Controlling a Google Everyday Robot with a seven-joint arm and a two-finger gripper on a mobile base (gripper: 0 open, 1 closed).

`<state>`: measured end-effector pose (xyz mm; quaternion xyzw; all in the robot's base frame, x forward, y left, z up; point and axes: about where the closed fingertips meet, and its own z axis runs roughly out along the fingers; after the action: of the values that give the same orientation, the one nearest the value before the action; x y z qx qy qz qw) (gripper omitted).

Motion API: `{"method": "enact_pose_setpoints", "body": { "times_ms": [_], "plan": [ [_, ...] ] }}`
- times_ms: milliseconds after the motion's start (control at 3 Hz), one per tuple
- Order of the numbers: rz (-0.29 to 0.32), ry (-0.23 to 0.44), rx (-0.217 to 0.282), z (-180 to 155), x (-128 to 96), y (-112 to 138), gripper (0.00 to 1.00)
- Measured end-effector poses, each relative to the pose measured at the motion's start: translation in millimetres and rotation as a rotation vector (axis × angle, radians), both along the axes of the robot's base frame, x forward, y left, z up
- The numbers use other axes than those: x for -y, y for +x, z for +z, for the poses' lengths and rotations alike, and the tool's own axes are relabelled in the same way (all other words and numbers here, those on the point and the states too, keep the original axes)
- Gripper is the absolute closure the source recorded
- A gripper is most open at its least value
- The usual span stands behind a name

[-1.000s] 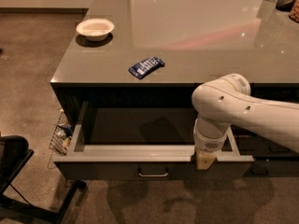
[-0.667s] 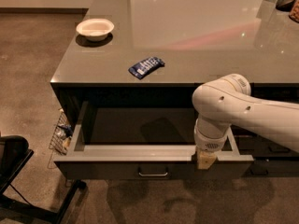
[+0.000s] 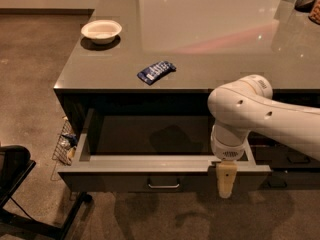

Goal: Open top drawer

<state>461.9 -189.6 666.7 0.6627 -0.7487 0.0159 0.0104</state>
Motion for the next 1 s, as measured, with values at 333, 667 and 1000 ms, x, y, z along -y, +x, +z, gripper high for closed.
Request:
{"method": "enact_pose_setpoints", "body": {
  "times_ms": [333,667,1000],
  "plan": [
    [0.003,-0.086,0.025,43.6,3.0,3.6,0.18],
    [0.032,-0.15,0.063,85.4,14.1,20.7,0.41],
    [0.055,-0.144,0.099,105.9,29.0,40.3,0.64]
  ]
}}
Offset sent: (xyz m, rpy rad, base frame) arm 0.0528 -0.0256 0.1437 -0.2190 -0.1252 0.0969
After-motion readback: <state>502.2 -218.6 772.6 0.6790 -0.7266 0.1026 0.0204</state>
